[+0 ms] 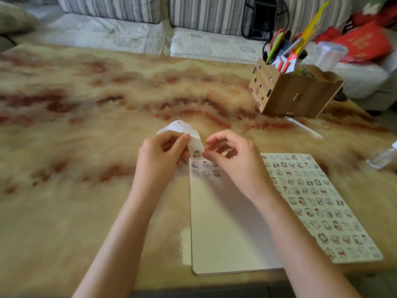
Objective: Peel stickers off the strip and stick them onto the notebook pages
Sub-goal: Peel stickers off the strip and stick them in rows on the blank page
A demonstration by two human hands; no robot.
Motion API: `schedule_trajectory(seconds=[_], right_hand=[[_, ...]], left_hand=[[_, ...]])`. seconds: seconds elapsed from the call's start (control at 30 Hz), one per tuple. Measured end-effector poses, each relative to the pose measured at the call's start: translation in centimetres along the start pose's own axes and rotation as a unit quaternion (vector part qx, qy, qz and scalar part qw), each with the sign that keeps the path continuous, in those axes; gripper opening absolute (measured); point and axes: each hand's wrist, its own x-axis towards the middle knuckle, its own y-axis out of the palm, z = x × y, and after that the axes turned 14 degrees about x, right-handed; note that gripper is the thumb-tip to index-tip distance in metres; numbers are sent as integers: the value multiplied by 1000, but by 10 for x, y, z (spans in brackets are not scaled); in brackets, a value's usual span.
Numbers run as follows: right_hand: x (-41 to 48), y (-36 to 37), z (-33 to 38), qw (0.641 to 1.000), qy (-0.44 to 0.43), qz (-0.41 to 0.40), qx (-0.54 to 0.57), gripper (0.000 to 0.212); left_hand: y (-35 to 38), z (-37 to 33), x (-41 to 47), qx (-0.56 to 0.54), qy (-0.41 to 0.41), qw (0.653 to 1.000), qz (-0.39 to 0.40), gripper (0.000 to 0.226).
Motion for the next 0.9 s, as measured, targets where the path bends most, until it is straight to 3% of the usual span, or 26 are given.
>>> schedule_trajectory(seconds=[0.33, 0.57, 0.9], right_hand=[[-2, 8, -2, 999, -45, -14, 27, 11], [0, 7, -4, 997, -52, -31, 40, 10], [-1, 6, -4, 998, -59, -29, 13, 9]], left_hand=[[0, 0, 1, -21, 2, 1000, 6, 21], [1, 6, 1, -18, 0, 997, 81, 20], [1, 4, 0, -28, 7, 996, 84, 19]])
